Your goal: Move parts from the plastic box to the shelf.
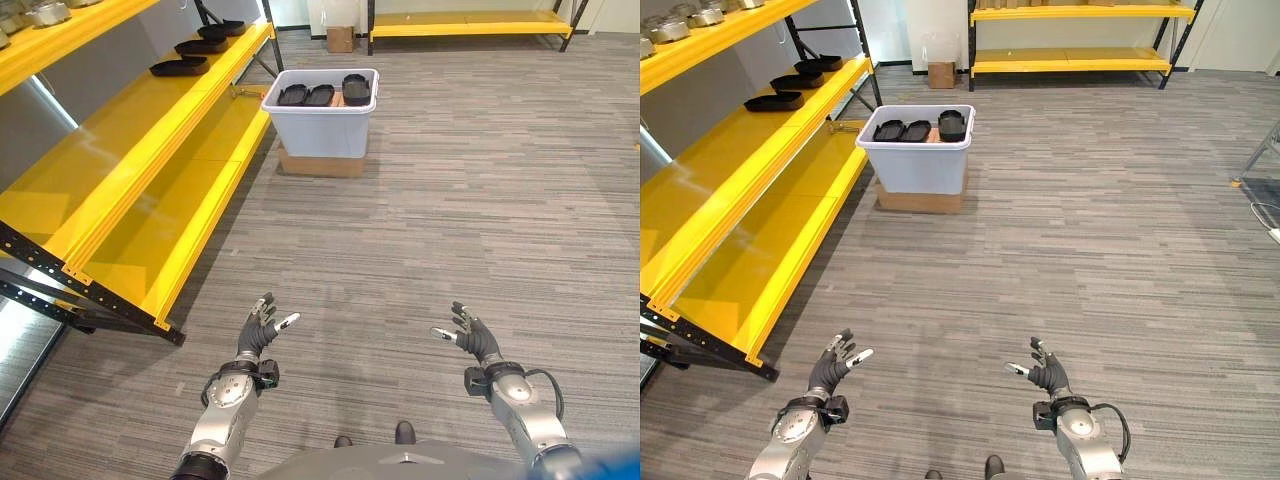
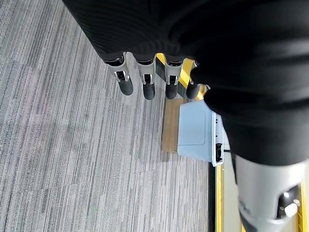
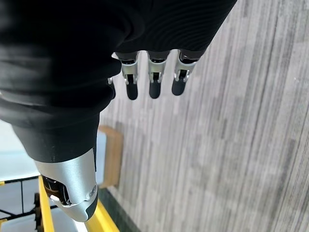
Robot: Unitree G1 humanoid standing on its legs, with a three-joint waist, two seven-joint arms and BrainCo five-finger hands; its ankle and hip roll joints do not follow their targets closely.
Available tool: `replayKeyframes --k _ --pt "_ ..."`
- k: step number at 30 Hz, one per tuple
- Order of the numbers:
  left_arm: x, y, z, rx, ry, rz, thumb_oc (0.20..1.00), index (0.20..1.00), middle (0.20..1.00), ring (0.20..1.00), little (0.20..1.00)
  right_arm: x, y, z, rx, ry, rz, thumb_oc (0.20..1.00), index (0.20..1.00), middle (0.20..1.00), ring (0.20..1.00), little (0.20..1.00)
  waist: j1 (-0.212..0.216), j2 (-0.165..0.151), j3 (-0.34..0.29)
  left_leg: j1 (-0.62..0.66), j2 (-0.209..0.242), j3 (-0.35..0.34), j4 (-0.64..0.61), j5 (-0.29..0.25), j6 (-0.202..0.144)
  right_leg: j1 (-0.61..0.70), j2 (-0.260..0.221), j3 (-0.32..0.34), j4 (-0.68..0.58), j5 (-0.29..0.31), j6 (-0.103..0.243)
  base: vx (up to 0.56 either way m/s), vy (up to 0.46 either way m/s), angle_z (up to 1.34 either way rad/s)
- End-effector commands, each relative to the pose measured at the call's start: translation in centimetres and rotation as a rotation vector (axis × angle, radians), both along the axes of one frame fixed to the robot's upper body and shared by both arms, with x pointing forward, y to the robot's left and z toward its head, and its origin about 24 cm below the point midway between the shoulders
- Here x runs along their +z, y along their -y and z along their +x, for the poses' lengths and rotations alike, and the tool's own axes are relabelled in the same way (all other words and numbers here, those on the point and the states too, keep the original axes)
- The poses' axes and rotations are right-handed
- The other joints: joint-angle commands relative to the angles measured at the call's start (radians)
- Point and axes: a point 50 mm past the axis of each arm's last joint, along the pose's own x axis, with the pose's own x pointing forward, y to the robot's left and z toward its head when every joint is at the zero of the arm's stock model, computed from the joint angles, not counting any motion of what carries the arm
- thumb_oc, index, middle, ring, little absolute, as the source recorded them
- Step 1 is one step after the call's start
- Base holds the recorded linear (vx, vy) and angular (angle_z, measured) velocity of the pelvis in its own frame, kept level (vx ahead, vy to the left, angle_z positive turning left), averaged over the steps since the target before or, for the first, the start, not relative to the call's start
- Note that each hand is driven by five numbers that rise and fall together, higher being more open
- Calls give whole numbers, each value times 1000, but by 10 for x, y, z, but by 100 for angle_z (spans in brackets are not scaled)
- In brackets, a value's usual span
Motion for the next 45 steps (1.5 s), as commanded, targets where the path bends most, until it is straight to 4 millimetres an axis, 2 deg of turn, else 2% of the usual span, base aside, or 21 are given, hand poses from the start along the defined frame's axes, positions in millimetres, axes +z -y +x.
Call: replayKeyframes --k 1,30,33,36,41,42,43,44,45 --pt "10 -16 10 14 65 43 1000 1000 1000 1000 1000 11 -7 9 10 74 40 1000 1000 1000 1000 1000 1 -46 -32 -10 124 -40 5 -45 -100 51 -119 -8 12 -94 120 0 0 0" --pt "8 -16 10 17 45 41 1000 1000 1000 1000 1000 9 -11 9 12 59 68 1000 1000 1000 1000 1000 5 -52 -27 -19 126 -47 5 -41 -102 47 -118 -24 12 -94 120 0 0 0" --pt "9 -16 11 15 47 44 1000 1000 1000 1000 1000 10 -10 10 1 67 74 1000 1000 1000 1000 1000 7 -58 -22 -31 123 -48 5 -38 -99 36 -121 -25 12 -89 124 -17 43 1" --pt "13 -19 13 1 61 73 1000 1000 1000 1000 1000 13 -9 14 8 74 75 1000 1000 1000 1000 1000 14 -64 -14 -49 102 -55 5 -42 -82 17 -142 -29 26 -77 135 -16 103 3" --pt "21 -24 19 -9 90 95 1000 1000 1000 1000 1000 23 -5 25 5 124 66 1000 1000 1000 1000 1000 16 -57 22 -65 49 -90 16 -54 -30 -96 -195 -12 257 -83 161 -18 202 6" --pt "21 -25 18 -8 86 101 1000 1000 1000 1000 1000 24 -6 24 6 128 74 1000 1000 1000 1000 1000 13 -59 30 -59 35 -96 18 -57 -15 -131 -209 1 329 -50 160 35 311 27" --pt "19 -26 17 -18 74 116 1000 1000 1000 1000 1000 19 -7 17 -9 111 95 1000 1000 1000 1000 1000 3 -57 50 -36 4 -114 22 -63 12 -203 -224 41 508 48 141 26 241 31" --pt "19 -26 17 -18 74 116 1000 1000 1000 1000 1000 19 -7 17 -9 111 95 1000 1000 1000 1000 1000 5 -57 47 -40 4 -113 22 -62 12 -208 -223 42 507 51 141 40 336 42" --pt "19 -26 16 -18 72 118 1000 1000 1000 1000 1000 18 -10 13 -19 108 122 1000 1000 1000 1000 1000 -9 -44 83 -12 -6 -133 23 -63 29 -282 -209 66 666 109 126 67 280 46"
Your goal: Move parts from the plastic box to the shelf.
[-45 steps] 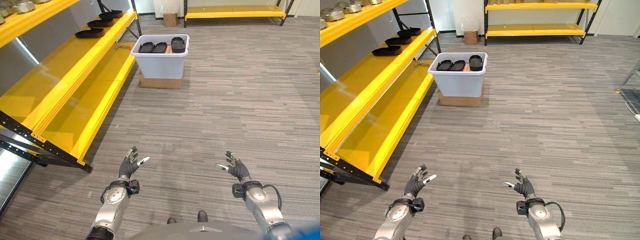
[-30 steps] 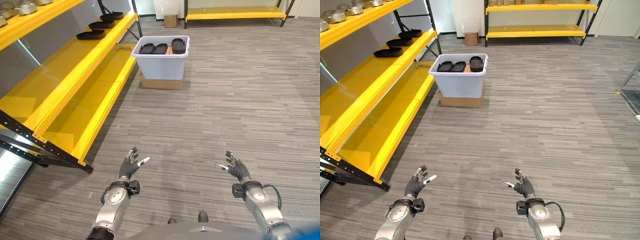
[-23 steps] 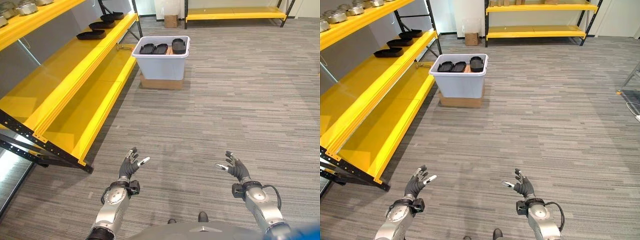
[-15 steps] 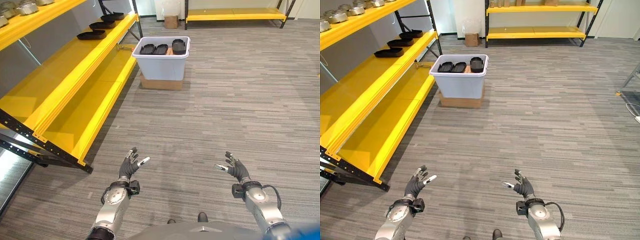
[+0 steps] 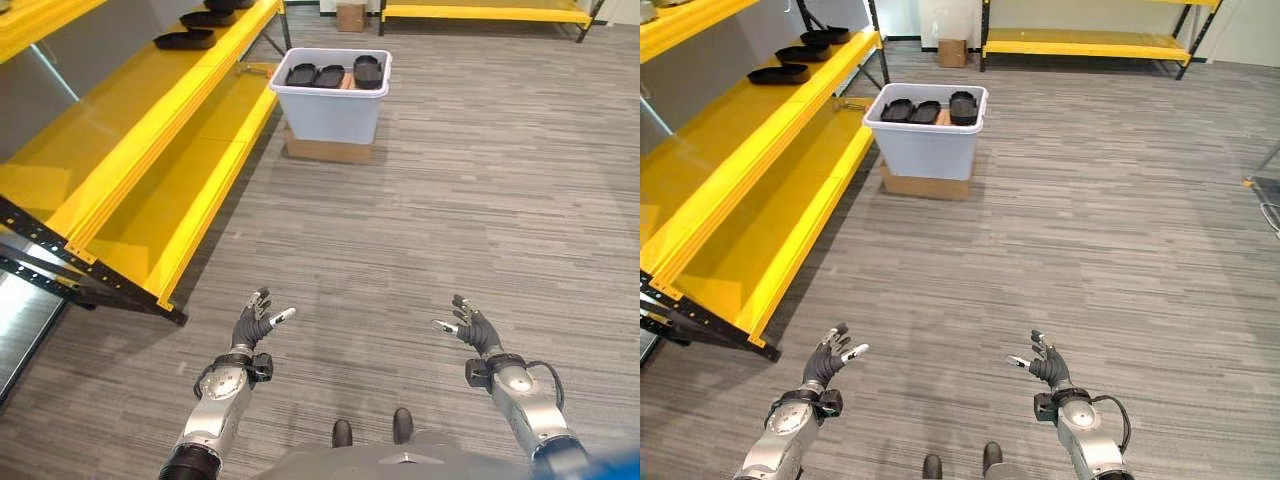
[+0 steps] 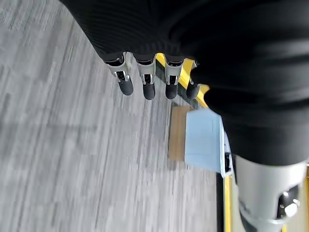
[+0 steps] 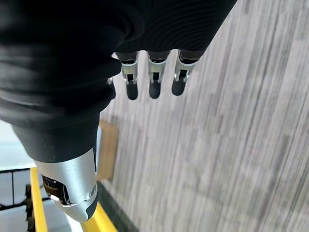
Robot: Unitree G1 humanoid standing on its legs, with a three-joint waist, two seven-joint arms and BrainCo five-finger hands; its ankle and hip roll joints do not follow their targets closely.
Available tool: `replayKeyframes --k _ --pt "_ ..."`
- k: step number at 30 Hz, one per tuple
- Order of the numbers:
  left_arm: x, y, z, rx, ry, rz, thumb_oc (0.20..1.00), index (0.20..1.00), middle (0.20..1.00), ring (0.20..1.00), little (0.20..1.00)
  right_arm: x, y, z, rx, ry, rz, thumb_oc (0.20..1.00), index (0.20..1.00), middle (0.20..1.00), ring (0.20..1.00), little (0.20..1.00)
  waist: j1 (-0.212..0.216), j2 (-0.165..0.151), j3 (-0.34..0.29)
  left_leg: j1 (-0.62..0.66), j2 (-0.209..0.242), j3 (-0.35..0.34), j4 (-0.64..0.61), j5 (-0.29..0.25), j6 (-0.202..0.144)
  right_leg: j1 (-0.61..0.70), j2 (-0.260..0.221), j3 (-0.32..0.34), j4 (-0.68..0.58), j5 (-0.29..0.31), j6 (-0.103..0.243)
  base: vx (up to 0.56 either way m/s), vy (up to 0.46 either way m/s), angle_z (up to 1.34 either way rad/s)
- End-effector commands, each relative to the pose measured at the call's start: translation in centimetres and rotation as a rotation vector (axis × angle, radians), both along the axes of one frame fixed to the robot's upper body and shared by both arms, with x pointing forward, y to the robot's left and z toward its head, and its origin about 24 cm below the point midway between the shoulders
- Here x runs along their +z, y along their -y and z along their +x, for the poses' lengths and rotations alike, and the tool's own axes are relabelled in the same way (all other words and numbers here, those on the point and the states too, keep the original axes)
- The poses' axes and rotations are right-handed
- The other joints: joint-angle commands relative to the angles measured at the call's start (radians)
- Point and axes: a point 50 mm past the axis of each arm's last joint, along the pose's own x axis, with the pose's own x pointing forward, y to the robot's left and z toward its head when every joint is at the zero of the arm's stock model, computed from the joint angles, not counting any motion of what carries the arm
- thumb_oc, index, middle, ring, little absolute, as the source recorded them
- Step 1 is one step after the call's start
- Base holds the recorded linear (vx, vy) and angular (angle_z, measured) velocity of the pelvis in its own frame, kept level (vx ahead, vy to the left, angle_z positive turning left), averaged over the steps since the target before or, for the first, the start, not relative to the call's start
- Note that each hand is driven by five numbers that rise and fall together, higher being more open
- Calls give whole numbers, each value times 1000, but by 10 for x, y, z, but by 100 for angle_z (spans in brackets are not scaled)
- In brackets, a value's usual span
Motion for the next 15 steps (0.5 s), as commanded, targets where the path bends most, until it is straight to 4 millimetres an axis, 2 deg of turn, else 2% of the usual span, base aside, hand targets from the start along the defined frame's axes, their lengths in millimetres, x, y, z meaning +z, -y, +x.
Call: replayKeyframes --k 1,2,3,4,5,7,8,9,10,11,12,13,15 --pt "15 -14 3 -11 62 68 1000 1000 1000 1000 1000 10 -13 2 -14 89 102 1000 1000 1000 1000 1000 -8 -40 43 45 21 -81 7 -84 -15 -84 -119 85 196 177 65 71 274 53" --pt "15 -14 3 -11 62 68 1000 1000 1000 1000 1000 10 -13 2 -14 89 101 1000 1000 1000 1000 1000 -8 -42 43 44 20 -81 7 -85 -15 -87 -120 86 202 173 64 200 130 32" --pt "14 -11 5 -10 61 55 1000 1000 1000 1000 1000 9 -13 3 -26 82 113 1000 1000 1000 1000 1000 -26 -44 50 83 15 -96 -4 -104 -16 -157 -30 69 124 109 59 213 23 18" --pt "15 -10 7 -13 67 48 1000 1000 1000 1000 1000 9 -12 4 -37 84 123 1000 1000 1000 1000 1000 -29 -47 49 93 9 -103 -4 -110 -16 -173 -13 56 67 112 63 217 25 -18" --pt "15 -10 7 -13 67 47 1000 1000 1000 1000 1000 9 -12 4 -37 84 122 1000 1000 1000 1000 1000 -31 -45 51 96 12 -105 -4 -112 -17 -168 -11 53 65 111 62 266 -26 -11" --pt "16 -7 11 -17 75 40 1000 1000 1000 1000 1000 11 -8 5 -54 96 127 1000 1000 1000 1000 1000 -59 -60 38 160 1 -136 -4 -172 -35 -173 18 -27 -272 136 73 346 -59 22" --pt "16 -7 11 -16 75 40 1000 1000 1000 1000 1000 11 -8 5 -54 96 128 1000 1000 1000 1000 1000 -60 -60 38 159 2 -138 -4 -170 -35 -169 18 -29 -281 141 73 247 -58 56" --pt "17 -8 12 -13 78 39 1000 1000 1000 1000 1000 12 -7 6 -56 97 124 1000 1000 1000 1000 1000 -59 -66 32 169 2 -138 -4 -181 -45 -156 1 -61 -348 153 81 230 -54 46" --pt "16 -8 11 -15 76 37 1000 1000 1000 1000 1000 13 -5 6 -61 101 120 1000 1000 1000 1000 1000 -64 -67 27 191 11 -139 -4 -196 -56 -144 5 -86 -419 171 88 384 -84 31" --pt "16 -7 10 -18 74 38 1000 1000 1000 1000 1000 13 -4 6 -68 104 112 1000 1000 1000 1000 1000 -67 -70 17 212 18 -141 -4 -211 -62 -139 12 -90 -451 183 92 620 -154 7" --pt "13 -6 7 -24 64 38 1000 1000 1000 1000 1000 12 1 2 -85 98 107 1000 1000 1000 1000 1000 -66 -69 -12 252 42 -148 -4 -222 -80 -104 38 -95 -461 182 79 832 -238 3" --pt "12 0 5 -45 61 23 1000 1000 1000 1000 1000 13 6 0 -94 101 106 1000 1000 1000 1000 1000 -85 -59 -47 255 68 -146 43 -236 -91 -66 76 -55 -483 195 60 848 -258 15" --pt "13 1 5 -47 66 15 1000 1000 1000 1000 1000 13 7 0 -91 101 109 1000 1000 1000 1000 1000 -86 -53 -62 239 76 -153 86 -222 -94 -74 82 -61 -454 192 52 426 -131 42"
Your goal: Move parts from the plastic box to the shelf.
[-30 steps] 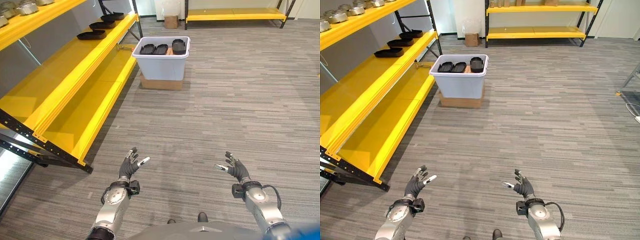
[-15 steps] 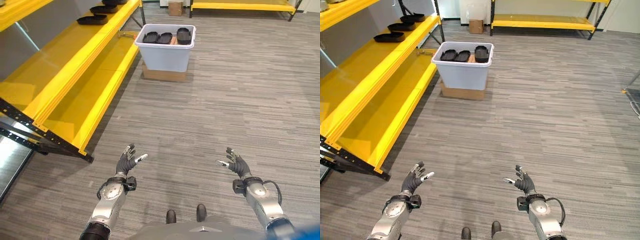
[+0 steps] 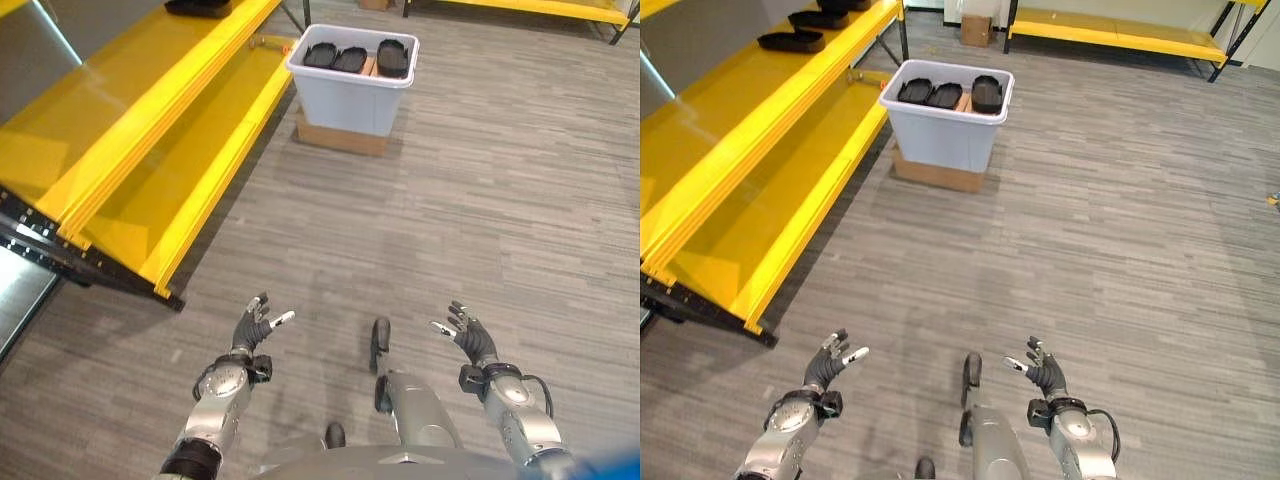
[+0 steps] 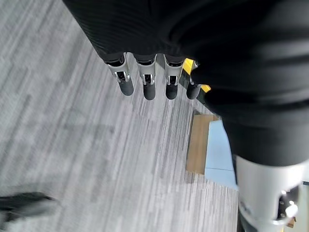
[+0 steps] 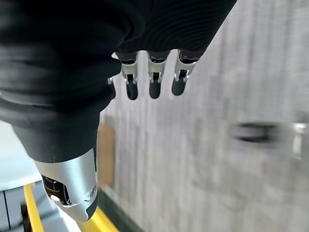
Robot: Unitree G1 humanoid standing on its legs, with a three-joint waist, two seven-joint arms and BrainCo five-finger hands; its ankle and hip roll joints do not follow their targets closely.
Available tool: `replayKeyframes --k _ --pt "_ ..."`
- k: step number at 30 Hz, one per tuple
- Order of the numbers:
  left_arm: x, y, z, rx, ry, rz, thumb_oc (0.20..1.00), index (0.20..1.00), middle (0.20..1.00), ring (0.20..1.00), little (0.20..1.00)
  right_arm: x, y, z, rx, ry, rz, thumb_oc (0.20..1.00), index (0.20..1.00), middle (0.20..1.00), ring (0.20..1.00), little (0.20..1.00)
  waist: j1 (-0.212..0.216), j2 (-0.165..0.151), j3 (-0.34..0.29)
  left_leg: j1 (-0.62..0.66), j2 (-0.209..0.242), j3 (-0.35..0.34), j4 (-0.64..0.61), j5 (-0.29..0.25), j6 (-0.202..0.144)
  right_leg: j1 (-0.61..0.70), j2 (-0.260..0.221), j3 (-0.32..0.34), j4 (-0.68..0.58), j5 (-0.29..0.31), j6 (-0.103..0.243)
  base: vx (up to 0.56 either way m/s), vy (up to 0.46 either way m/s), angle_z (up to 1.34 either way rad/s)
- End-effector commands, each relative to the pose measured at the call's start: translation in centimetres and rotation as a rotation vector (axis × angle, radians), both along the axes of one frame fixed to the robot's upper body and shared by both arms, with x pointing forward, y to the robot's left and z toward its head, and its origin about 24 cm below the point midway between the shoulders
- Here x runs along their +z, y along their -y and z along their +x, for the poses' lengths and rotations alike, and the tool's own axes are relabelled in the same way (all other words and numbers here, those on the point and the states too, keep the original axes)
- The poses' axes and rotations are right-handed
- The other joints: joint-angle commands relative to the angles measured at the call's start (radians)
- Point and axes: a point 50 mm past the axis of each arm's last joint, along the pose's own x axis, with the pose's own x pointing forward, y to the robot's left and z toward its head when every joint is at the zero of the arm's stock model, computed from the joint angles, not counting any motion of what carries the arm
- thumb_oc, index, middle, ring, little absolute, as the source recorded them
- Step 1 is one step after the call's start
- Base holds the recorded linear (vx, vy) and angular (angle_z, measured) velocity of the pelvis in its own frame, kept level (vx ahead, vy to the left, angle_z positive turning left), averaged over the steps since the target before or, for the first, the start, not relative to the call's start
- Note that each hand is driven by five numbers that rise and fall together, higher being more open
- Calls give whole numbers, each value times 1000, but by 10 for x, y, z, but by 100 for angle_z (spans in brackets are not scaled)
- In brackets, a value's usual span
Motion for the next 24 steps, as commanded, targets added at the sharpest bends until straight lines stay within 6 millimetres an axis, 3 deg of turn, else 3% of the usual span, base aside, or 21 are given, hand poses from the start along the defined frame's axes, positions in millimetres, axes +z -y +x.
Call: replayKeyframes --k 1,2,3,4,5,7,8,9,11,13,14,15,16,17,18,19,22,24 --pt "37 -17 33 -30 199 56 1000 1000 1000 1000 1000 27 1 25 20 162 6 1000 1000 1000 1000 1000 -22 -26 1 102 44 -29 17 57 -70 -19 13 21 -109 107 26 499 -119 21" --pt "38 -16 31 -29 201 36 1000 1000 1000 1000 1000 28 5 24 21 160 -2 1000 1000 1000 1000 1000 -14 -5 -4 75 69 -17 146 157 -108 7 34 6 -72 60 -1 620 -165 -2" --pt "37 -15 30 -31 194 30 1000 1000 1000 1000 1000 27 6 22 10 158 9 1000 1000 1000 1000 1000 -15 -4 -1 40 70 -18 225 224 -116 27 45 15 -65 41 -18 443 -114 -1" --pt "37 -15 30 -31 194 30 1000 1000 1000 1000 1000 27 6 22 10 158 10 1000 1000 1000 1000 1000 -17 -8 -3 36 66 -20 225 228 -116 25 40 14 -66 43 -17 239 -96 1" --pt "37 -16 29 -30 194 31 1000 1000 1000 1000 1000 26 8 20 0 155 20 1000 1000 1000 1000 1000 -14 -11 5 -10 71 -17 352 305 -132 56 54 32 -68 24 -37 215 -104 -19" --pt "39 -18 29 -25 198 23 1000 1000 1000 1000 1000 26 12 18 -6 151 19 1000 1000 1000 1000 1000 8 -47 26 -122 38 -26 613 429 -154 127 45 59 -85 0 -66 375 -201 -14" --pt "40 -19 30 -18 201 17 1000 1000 1000 1000 1000 26 16 18 -12 142 1 1000 1000 1000 1000 1000 34 -77 60 -214 13 -4 796 439 -135 186 38 71 -96 -18 -88 296 -176 9" --pt "40 -19 30 -18 202 17 1000 1000 1000 1000 1000 26 16 18 -12 143 1 1000 1000 1000 1000 1000 35 -73 63 -215 17 -3 803 435 -135 187 42 71 -95 -18 -88 278 -159 -5" --pt "39 -18 29 -17 195 11 1000 1000 1000 1000 1000 25 19 17 -28 134 -9 1000 1000 1000 1000 1000 61 -86 79 -304 5 43 850 365 -95 237 42 101 -94 -44 -101 215 -78 -42" --pt "37 -18 26 -12 183 11 1000 1000 1000 1000 1000 26 19 18 -37 138 -10 1000 1000 1000 1000 1000 85 -97 93 -417 -1 74 815 292 -71 283 35 122 -92 -60 -96 278 -26 -38" --pt "35 -20 22 -4 173 10 1000 1000 1000 1000 1000 26 20 18 -27 134 -31 1000 1000 1000 1000 1000 104 -105 100 -479 14 99 690 257 -64 320 30 139 -91 -78 -89 256 12 -35" --pt "35 -20 23 -4 173 10 1000 1000 1000 1000 1000 26 20 18 -27 134 -31 1000 1000 1000 1000 1000 104 -108 99 -479 11 100 685 262 -63 318 27 139 -91 -77 -89 396 75 -55" --pt "33 -23 19 0 161 19 1000 1000 1000 1000 1000 26 20 18 -25 135 -47 1000 1000 1000 1000 1000 119 -106 103 -501 49 105 459 281 -73 353 31 155 -75 -111 -79 222 51 -49" --pt "33 -23 19 0 161 20 1000 1000 1000 1000 1000 26 20 18 -25 135 -47 1000 1000 1000 1000 1000 119 -109 102 -499 46 107 451 287 -73 352 28 155 -75 -110 -79 462 134 -47" --pt "32 -25 18 10 156 32 1000 1000 1000 1000 1000 23 18 16 -22 126 -55 1000 1000 1000 1000 1000 132 -92 103 -471 69 92 199 331 -90 391 40 168 -62 -149 -71 234 76 -30" --pt "32 -25 18 10 156 32 1000 1000 1000 1000 1000 24 18 16 -22 126 -55 1000 1000 1000 1000 1000 132 -93 102 -468 69 92 191 337 -90 390 40 168 -62 -148 -71 348 121 -27" --pt "31 -26 17 19 151 38 1000 1000 1000 1000 1000 20 18 13 -15 110 -70 1000 1000 1000 1000 1000 146 -75 94 -460 97 30 -10 399 -119 453 42 200 -71 -191 -63 298 121 -38" --pt "30 -25 17 19 148 41 1000 1000 1000 1000 1000 19 17 12 -1 100 -74 1000 1000 1000 1000 1000 149 -70 83 -466 111 19 -35 418 -142 496 27 214 -81 -213 -51 332 168 -49"
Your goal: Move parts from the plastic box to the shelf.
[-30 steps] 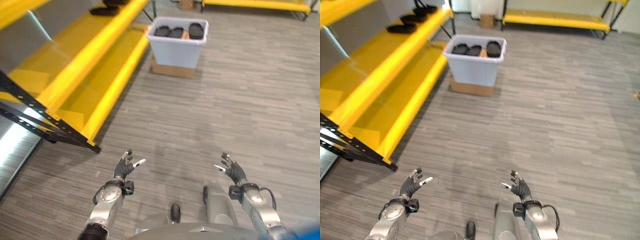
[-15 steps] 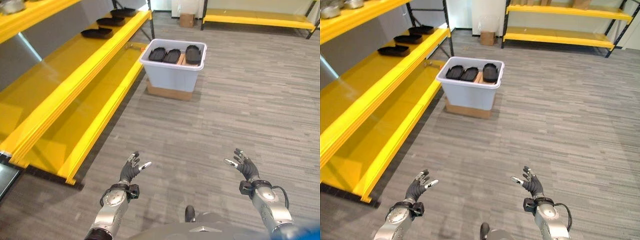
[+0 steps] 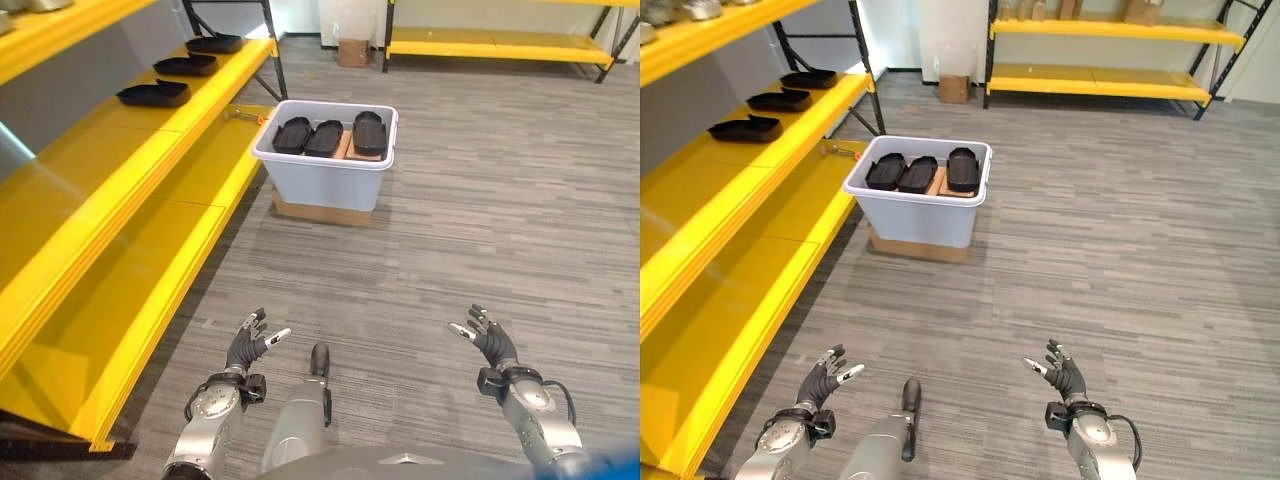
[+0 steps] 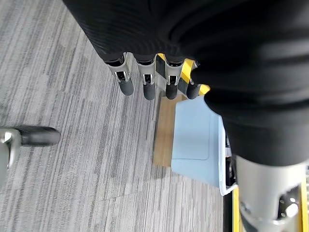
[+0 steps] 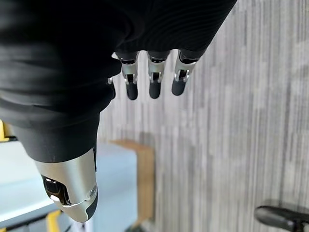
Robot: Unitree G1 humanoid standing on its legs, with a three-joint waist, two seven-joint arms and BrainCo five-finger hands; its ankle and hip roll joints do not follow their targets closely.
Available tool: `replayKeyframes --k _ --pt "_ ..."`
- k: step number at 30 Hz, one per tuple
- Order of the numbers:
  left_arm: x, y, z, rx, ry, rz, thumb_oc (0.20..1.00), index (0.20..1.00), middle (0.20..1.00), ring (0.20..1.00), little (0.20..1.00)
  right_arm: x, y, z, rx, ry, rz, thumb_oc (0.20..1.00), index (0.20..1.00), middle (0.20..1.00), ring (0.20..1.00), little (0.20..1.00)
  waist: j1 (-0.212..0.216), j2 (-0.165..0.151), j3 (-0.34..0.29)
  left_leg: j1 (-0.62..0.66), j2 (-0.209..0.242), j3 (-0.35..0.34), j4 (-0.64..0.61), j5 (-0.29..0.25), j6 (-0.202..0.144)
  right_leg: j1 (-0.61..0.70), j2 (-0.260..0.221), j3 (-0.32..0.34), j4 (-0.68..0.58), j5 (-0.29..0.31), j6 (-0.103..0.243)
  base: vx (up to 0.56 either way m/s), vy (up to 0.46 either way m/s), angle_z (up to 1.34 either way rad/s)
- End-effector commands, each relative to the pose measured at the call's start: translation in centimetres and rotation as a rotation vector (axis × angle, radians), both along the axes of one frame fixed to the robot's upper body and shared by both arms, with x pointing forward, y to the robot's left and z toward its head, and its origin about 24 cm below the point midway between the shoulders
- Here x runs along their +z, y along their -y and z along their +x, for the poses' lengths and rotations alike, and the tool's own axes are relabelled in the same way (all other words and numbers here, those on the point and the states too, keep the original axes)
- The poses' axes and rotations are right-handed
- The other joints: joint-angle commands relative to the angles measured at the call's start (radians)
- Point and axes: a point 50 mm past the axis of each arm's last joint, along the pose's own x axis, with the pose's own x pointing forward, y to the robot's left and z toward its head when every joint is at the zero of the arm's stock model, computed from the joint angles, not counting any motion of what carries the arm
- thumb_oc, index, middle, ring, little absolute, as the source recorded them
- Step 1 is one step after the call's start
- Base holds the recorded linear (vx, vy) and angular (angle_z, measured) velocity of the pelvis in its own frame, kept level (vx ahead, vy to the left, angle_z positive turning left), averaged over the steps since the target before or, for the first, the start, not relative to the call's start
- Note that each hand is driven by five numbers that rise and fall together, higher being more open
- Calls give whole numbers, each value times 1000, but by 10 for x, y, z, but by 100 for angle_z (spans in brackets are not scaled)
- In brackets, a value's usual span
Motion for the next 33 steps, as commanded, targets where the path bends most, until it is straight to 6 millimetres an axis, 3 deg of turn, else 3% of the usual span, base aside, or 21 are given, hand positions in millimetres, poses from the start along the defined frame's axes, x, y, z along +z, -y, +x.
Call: replayKeyframes --k 1,2,4,8,9,10,11,13,14,16,17,18,22,27,31,33 --pt "19 -2 15 -1 114 11 1000 1000 1000 1000 1000 15 0 10 36 86 -32 1000 1000 1000 1000 1000 12 -14 12 109 105 -24 -123 223 -99 -158 -33 22 59 36 18 327 197 -24" --pt "19 -1 15 -11 112 13 1000 1000 1000 1000 1000 14 -2 9 40 89 -21 1000 1000 1000 1000 1000 10 -15 0 125 107 -16 -128 243 -100 -135 -46 21 52 27 25 302 202 1" --pt "21 -1 19 -27 122 22 1000 1000 1000 1000 1000 14 -4 9 36 92 -7 1000 1000 1000 1000 1000 11 -26 -8 88 87 5 -39 225 -95 -129 -80 18 67 23 45 314 220 -3" --pt "25 -3 22 -29 134 27 1000 1000 1000 1000 1000 18 -13 15 65 115 17 1000 1000 1000 1000 1000 19 -55 -37 18 24 34 127 105 -49 -144 -161 10 121 36 86 302 229 -11" --pt "25 -3 23 -28 133 30 1000 1000 1000 1000 1000 18 -17 17 74 119 25 1000 1000 1000 1000 1000 22 -60 -43 15 9 35 147 77 -35 -157 -178 14 152 57 97 388 338 -5" --pt "25 -4 24 -35 129 42 1000 1000 1000 1000 1000 19 -21 18 80 126 42 1000 1000 1000 1000 1000 26 -70 -50 35 -29 42 167 25 0 -205 -203 27 285 179 117 291 261 11" --pt "25 -4 24 -35 129 42 1000 1000 1000 1000 1000 19 -21 18 80 126 42 1000 1000 1000 1000 1000 27 -68 -52 33 -28 41 164 28 0 -208 -201 27 285 181 117 274 269 14" --pt "27 -6 25 -38 131 61 1000 1000 1000 1000 1000 21 -25 20 87 141 58 1000 1000 1000 1000 1000 12 -54 -31 99 -52 36 140 7 33 -320 -193 41 532 361 106 187 264 6" --pt "30 -8 27 -37 139 69 1000 1000 1000 1000 1000 21 -28 20 93 145 68 1000 1000 1000 1000 1000 -4 -37 -11 150 -62 24 112 1 45 -383 -173 37 637 384 106 237 320 13" --pt "31 -10 27 -39 139 84 1000 1000 1000 1000 1000 21 -31 19 94 149 82 1000 1000 1000 1000 1000 -33 -8 19 234 -64 9 59 -11 62 -500 -131 17 762 337 105 427 344 28" --pt "30 -10 28 -44 137 85 1000 1000 1000 1000 1000 19 -30 17 95 134 80 1000 1000 1000 1000 1000 -71 8 45 335 -83 -13 25 -30 72 -647 -89 -32 735 243 81 466 287 40" --pt "30 -10 28 -44 137 85 1000 1000 1000 1000 1000 19 -30 17 96 134 80 1000 1000 1000 1000 1000 -72 9 45 334 -81 -14 23 -29 71 -647 -88 -34 732 245 80 460 229 39" --pt "26 -6 28 -41 129 64 1000 1000 1000 1000 1000 20 -24 15 71 136 74 1000 1000 1000 1000 1000 -103 1 55 415 -114 -36 13 -73 57 -653 -104 -134 430 222 80 275 43 58" --pt "22 -6 22 -36 114 60 1000 1000 1000 1000 1000 18 -20 15 69 125 56 1000 1000 1000 1000 1000 -90 -7 36 476 -106 -22 -33 -96 28 -591 -143 -240 134 278 99 267 -65 17" --pt "17 -5 17 -39 93 59 1000 1000 1000 1000 1000 16 -21 13 76 117 57 1000 1000 1000 1000 1000 -84 -14 8 508 -98 -23 -35 -116 18 -525 -120 -203 66 284 93 264 -93 -17" --pt "17 -4 16 -35 90 53 1000 1000 1000 1000 1000 18 -21 15 74 127 64 1000 1000 1000 1000 1000 -82 -3 -16 515 -62 -18 -20 -106 1 -510 -93 -185 80 266 73 319 -141 -2"
